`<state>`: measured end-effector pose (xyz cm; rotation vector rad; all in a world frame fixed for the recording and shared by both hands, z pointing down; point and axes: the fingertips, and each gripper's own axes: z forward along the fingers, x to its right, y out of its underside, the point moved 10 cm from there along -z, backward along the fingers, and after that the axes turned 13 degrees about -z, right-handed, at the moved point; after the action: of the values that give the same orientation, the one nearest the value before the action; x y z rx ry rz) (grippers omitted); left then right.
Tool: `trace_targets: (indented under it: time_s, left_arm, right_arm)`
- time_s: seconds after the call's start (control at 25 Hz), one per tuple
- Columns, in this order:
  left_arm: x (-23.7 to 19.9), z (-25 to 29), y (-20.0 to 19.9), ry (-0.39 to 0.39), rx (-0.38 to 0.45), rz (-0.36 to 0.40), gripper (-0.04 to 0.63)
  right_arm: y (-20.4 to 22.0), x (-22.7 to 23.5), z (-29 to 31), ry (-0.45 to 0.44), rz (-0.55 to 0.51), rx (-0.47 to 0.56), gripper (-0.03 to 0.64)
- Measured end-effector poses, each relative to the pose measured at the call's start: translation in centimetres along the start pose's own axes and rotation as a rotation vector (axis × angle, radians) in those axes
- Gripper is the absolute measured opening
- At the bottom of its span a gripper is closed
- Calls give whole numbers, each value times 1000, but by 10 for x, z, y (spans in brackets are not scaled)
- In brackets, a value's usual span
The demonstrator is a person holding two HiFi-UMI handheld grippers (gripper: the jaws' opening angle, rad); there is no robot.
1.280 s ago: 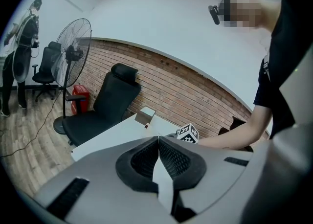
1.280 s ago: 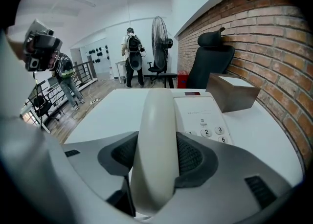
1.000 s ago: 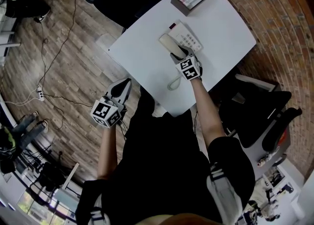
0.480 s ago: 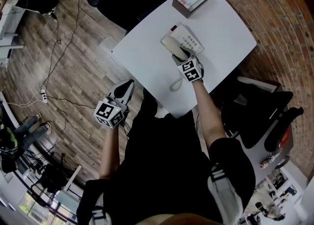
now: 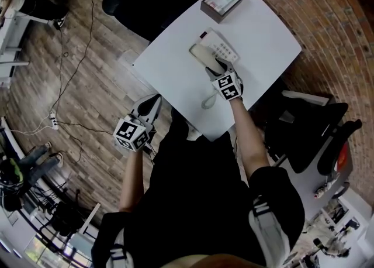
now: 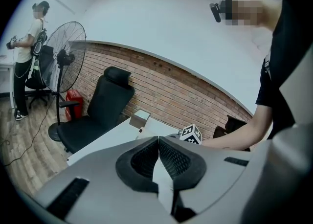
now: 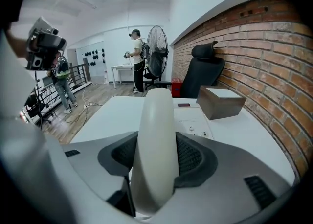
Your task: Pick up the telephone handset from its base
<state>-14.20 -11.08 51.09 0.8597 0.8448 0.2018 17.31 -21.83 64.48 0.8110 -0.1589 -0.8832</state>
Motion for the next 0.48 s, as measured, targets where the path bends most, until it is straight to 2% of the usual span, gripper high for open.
trace_targets:
  time_s: [0.48]
  left_arm:
    - [10,-1,3,53,-11,21,18]
  right_arm:
    - [1,-13,-39,64,26,24,206]
